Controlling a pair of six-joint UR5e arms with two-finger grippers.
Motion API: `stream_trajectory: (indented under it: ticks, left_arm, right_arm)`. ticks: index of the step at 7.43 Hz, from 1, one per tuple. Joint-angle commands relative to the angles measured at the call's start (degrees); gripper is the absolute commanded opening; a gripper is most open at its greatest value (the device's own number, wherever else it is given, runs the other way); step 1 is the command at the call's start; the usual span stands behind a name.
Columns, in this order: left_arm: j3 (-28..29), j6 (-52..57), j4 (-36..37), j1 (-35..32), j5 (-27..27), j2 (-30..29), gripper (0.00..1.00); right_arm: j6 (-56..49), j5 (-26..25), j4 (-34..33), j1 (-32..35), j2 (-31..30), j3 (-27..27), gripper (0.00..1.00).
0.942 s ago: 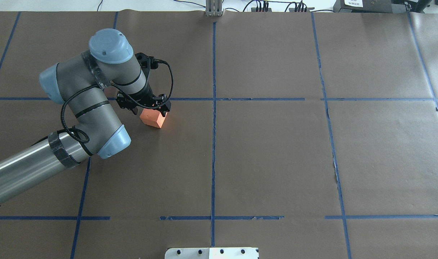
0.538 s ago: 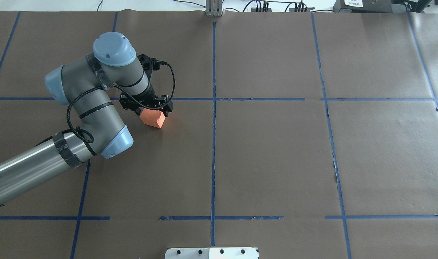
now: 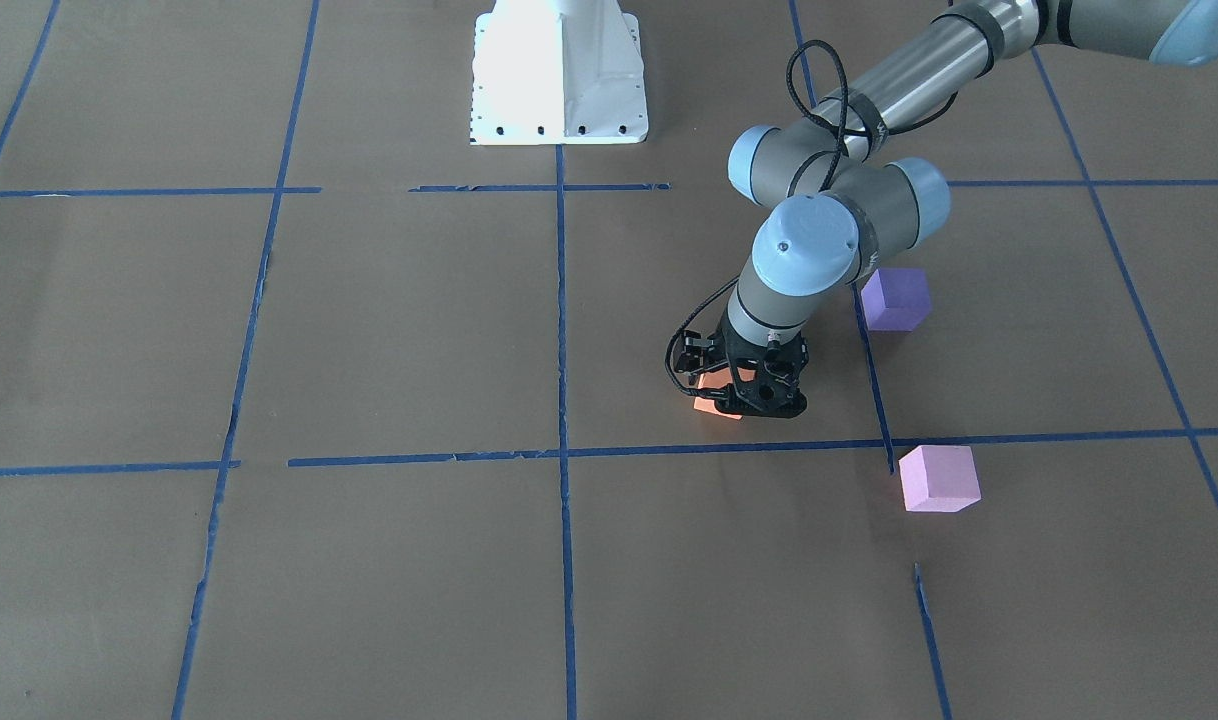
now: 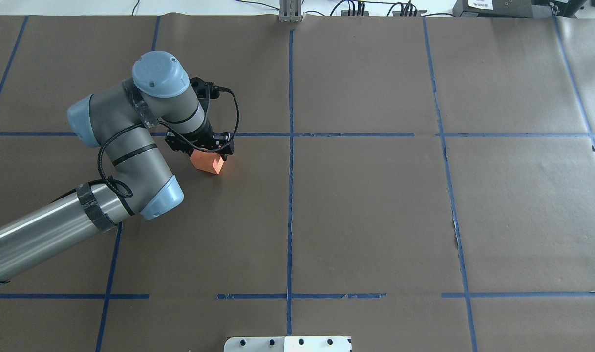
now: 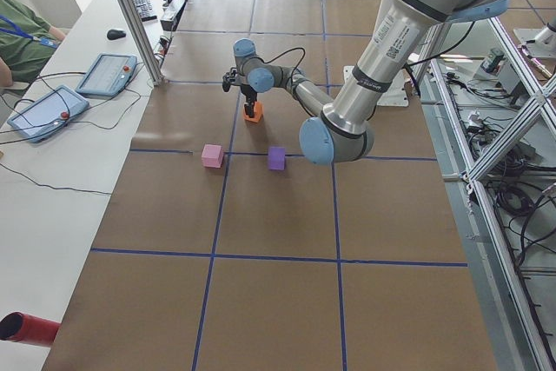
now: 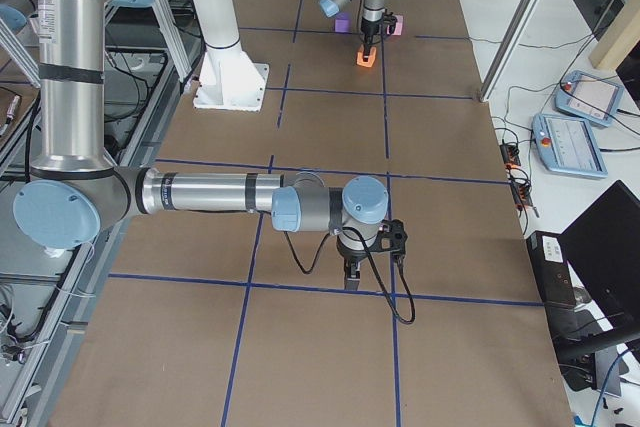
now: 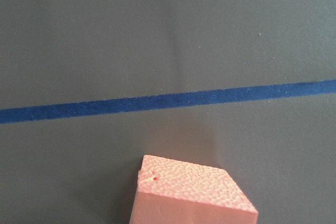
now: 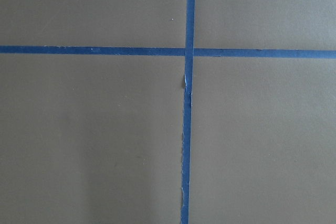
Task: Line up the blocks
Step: 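Close the left gripper on the orange cube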
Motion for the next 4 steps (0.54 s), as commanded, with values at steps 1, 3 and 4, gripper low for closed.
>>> stream_trajectory:
  ticks: [1,3,4]
  left_arm:
    - [-0.5,0.0,0.2,-0.1,0.1,0.0,0.24]
    - [-6.8,0.1,4.6,-2.1,-0.3,0.5,0.0]
    - [-9.5,0.3,7.5,-2.7,-0.3,0.7,0.0]
  right_arm:
    - [0.1,0.0,0.0,-0.1,0.0,0.0,1.0]
    - [0.1,0.0,0.0,0.0,0.0,0.0,1.0]
    - [0.1,0.0,0.0,0.0,0.0,0.0,1.0]
